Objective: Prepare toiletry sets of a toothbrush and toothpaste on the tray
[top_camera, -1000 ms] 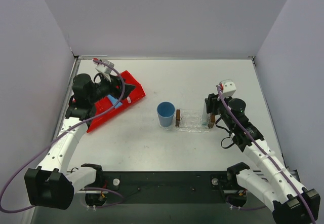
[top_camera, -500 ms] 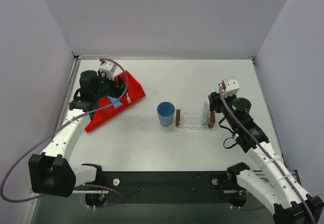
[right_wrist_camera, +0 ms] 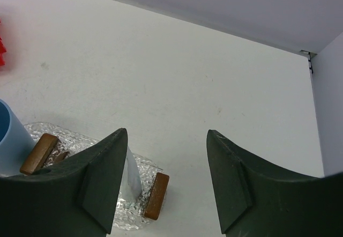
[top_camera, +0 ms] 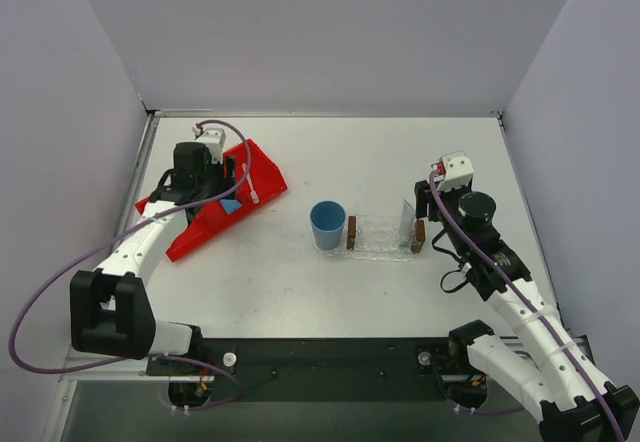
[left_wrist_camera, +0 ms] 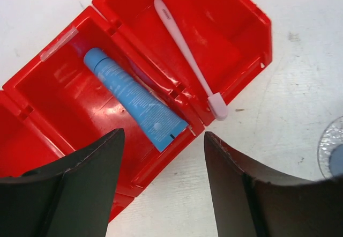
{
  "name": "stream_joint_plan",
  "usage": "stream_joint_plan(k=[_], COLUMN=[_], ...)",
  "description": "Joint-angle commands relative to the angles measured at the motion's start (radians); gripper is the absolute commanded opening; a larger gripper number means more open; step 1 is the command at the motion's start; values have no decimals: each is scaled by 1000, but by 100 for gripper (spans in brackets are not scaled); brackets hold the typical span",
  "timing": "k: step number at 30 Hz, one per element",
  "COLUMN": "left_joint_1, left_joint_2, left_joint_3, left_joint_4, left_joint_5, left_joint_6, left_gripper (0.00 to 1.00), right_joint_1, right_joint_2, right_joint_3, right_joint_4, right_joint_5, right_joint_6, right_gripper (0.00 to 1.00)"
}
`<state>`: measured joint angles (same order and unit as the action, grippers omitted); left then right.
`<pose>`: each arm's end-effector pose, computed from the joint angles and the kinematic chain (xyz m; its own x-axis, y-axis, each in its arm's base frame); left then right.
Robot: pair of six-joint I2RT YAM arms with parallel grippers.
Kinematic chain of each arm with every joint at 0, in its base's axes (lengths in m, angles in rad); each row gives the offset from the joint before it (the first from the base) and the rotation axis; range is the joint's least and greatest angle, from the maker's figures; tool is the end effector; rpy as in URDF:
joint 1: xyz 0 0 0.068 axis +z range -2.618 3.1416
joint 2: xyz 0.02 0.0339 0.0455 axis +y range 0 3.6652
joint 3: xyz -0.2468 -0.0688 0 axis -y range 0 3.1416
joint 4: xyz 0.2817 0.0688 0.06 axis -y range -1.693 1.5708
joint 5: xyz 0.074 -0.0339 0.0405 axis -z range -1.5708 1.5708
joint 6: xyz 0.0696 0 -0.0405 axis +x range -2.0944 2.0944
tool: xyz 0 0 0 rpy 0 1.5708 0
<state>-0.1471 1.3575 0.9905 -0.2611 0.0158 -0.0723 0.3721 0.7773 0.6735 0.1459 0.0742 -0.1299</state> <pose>0.3643 -0.0551 0.2253 -0.5912 0.0146 -0.8064 0.1168 0.9908 -0.0677 0.2569 0.0947 0.3231 0.0769 -0.1087 -0.9911 -0.2860 0.9499 -0.1263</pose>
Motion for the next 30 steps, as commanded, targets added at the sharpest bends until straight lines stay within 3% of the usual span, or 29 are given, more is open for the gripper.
stream_joint_plan(k=[1, 9, 30], left_joint_1=[9, 23, 40], left_joint_2=[37, 106, 334], left_joint_3=[57, 53, 169], left_joint_4=[-23, -3, -122], left_joint_5=[-112, -200, -206], left_joint_6=[-47, -147, -362], left_gripper=[71, 72, 72], right_joint_1=[-7, -10, -22], right_joint_2=[13, 16, 56], right_joint_3=[40, 38, 43], right_joint_4=[40, 40, 40], right_joint_5=[29, 30, 41], right_joint_6=[-10, -13, -19], right_gripper=[56, 56, 56])
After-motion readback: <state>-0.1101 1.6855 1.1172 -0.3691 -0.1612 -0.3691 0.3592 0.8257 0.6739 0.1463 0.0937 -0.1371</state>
